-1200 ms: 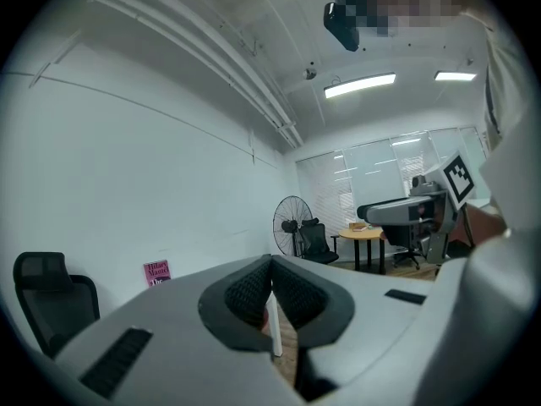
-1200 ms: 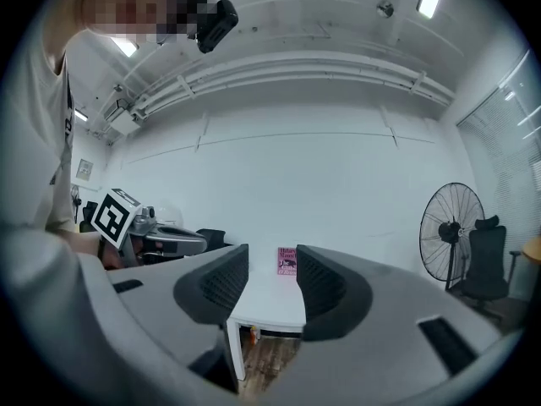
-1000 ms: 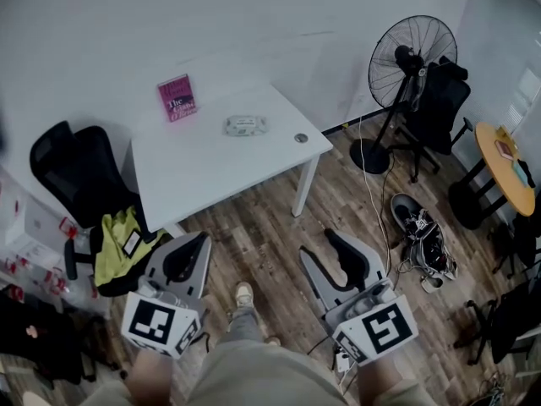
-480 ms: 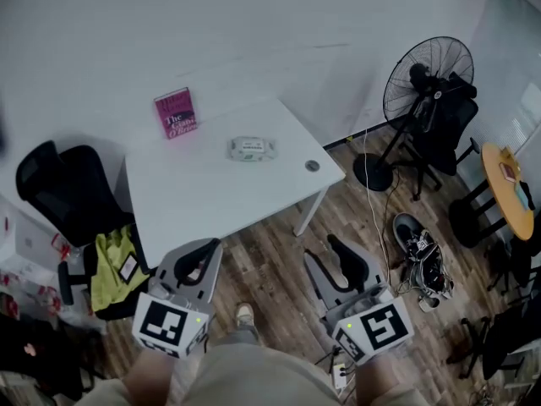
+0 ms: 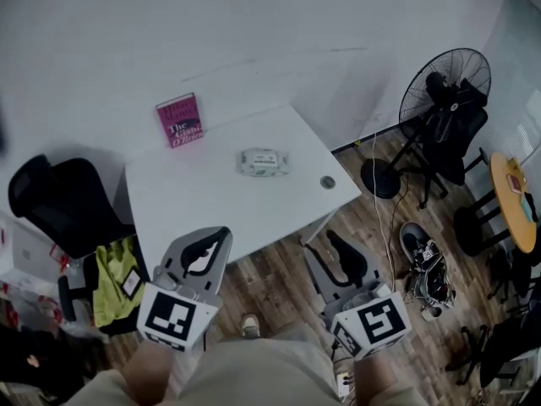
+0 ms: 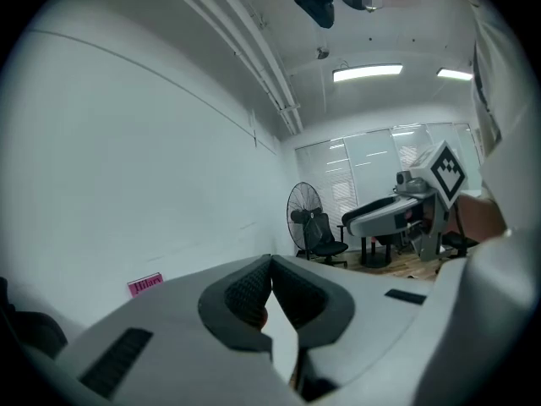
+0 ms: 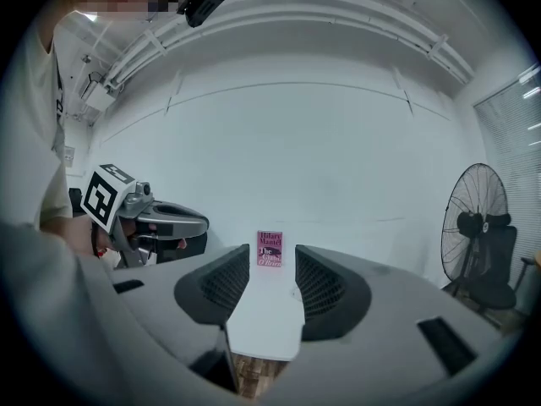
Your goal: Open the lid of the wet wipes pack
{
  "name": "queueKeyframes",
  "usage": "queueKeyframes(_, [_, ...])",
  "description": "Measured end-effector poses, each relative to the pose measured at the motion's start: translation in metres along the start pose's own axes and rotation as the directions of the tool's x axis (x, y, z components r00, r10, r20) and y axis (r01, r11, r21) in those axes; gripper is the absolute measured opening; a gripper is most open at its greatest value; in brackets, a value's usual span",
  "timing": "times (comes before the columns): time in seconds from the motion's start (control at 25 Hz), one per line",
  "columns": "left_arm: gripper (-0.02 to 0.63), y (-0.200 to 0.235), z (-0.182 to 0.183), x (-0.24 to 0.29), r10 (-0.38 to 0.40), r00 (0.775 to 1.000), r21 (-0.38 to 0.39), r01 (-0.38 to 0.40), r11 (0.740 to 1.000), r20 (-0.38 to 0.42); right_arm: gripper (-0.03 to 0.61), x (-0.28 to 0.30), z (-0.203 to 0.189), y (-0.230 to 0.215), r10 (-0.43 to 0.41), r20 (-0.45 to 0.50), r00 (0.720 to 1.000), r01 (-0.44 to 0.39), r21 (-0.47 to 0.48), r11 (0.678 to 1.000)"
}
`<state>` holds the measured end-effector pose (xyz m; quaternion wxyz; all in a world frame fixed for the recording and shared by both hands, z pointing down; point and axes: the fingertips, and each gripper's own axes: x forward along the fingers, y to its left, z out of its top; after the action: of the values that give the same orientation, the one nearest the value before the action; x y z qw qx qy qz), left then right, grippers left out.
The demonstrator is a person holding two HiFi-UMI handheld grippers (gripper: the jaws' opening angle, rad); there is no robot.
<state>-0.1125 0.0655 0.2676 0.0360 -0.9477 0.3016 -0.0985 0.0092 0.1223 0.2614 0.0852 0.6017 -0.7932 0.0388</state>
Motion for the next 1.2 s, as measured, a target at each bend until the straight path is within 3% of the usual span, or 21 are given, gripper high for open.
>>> queueKeyframes(0.48, [0.021,0.035,-0.010,0.061,0.015,0.999,0.006,-0.015,1.000,-0.034,0.179,0.062,-0.011,-0.055,0.011,-0.037,0.999,-0.010,0.007,1.000])
queueKeyframes(0.84, [0.021,0.068,-0.018,0.146,0.122,0.987,-0.009,-0.124,0.992,-0.103,0.179,0.144,-0.016,-0.124,0.141,-0.054,0.989,-0.141,0.005,0.990])
queueKeyframes(1.2, [0.021,0.089,-0.012,0.217,0.263,0.950,-0.013,-0.269,0.963,-0.166,0.176,0.205,-0.005,-0.201,0.267,-0.018,0.964,-0.267,-0.018,0.963])
